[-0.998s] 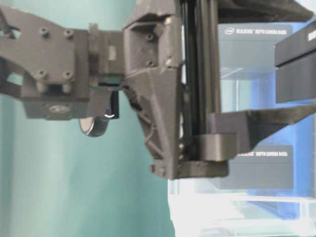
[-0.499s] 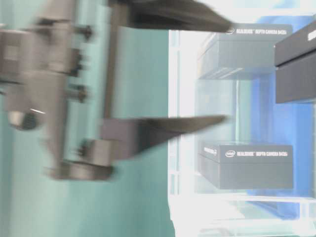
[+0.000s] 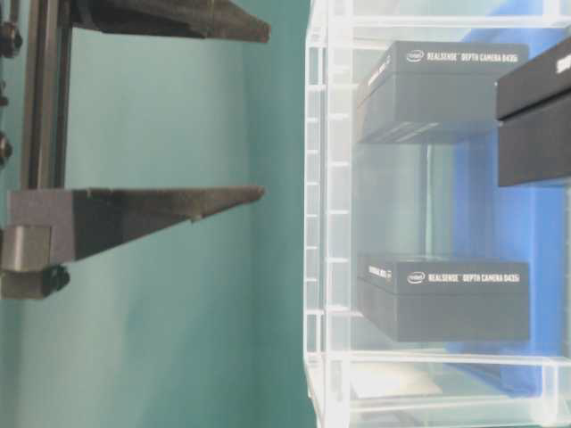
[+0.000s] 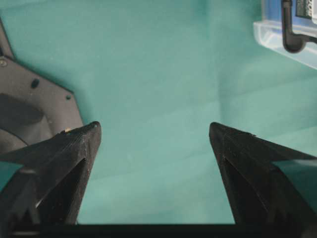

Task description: Take out the box from the case.

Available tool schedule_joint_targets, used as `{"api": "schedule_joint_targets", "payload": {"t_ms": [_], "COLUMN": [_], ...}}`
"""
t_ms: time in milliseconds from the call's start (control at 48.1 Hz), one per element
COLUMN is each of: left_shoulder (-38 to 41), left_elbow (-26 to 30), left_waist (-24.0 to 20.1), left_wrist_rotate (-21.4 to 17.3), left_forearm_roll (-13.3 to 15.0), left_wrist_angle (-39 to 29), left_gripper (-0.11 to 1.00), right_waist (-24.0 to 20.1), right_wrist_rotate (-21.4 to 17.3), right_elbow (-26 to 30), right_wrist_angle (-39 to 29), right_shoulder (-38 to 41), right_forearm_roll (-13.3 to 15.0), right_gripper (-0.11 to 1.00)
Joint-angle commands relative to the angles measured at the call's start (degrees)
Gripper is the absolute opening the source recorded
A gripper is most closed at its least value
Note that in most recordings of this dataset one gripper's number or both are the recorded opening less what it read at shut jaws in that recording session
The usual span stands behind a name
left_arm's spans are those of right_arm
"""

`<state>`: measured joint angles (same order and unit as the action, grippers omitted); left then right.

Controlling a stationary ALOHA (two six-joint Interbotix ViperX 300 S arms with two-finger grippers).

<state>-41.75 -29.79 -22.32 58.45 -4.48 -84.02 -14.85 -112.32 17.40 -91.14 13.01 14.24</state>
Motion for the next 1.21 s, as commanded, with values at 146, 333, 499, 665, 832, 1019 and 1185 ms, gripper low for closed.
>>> {"api": "schedule_joint_targets", "payload": {"t_ms": [146,333,499,665,832,1019,1185], "left_shoulder": [-0.26,-0.62,-0.79,-1.23,-1.58,-2.55,-3.69], "left_elbow": [0.44,0.44,0.35,0.18,0.0,-0.35,-0.62], "left_waist": [-0.18,-0.18,-0.18,-0.18,-0.18,-0.18,-0.18], "left_wrist_rotate": [0.09,0.26,0.7,0.88,0.88,0.88,0.88], "left_forearm_roll": [-0.18,-0.26,-0.18,-0.26,-0.18,-0.18,-0.18], "left_wrist_angle": [0.26,0.26,-0.09,-0.44,-0.53,-0.53,-0.53], "left_gripper": [0.9,0.9,0.9,0.9,0.9,0.9,0.9], "right_waist": [-0.09,-0.53,-1.93,-4.66,-8.7,-12.74,-14.68], "right_wrist_rotate": [0.44,1.41,0.79,-2.02,-7.47,-12.04,-13.62], "right_elbow": [0.97,-0.09,-3.25,-7.21,-12.66,-21.01,-27.6], "right_wrist_angle": [0.79,0.79,0.7,-0.62,-2.9,-2.29,-0.88], "right_shoulder": [-2.11,-2.64,-4.92,-8.7,-13.8,-20.83,-26.81], "right_forearm_roll": [0.26,-0.18,-1.49,-1.93,-1.93,-2.02,-3.08], "right_gripper": [0.94,0.94,0.94,0.94,0.94,0.94,0.94]}}
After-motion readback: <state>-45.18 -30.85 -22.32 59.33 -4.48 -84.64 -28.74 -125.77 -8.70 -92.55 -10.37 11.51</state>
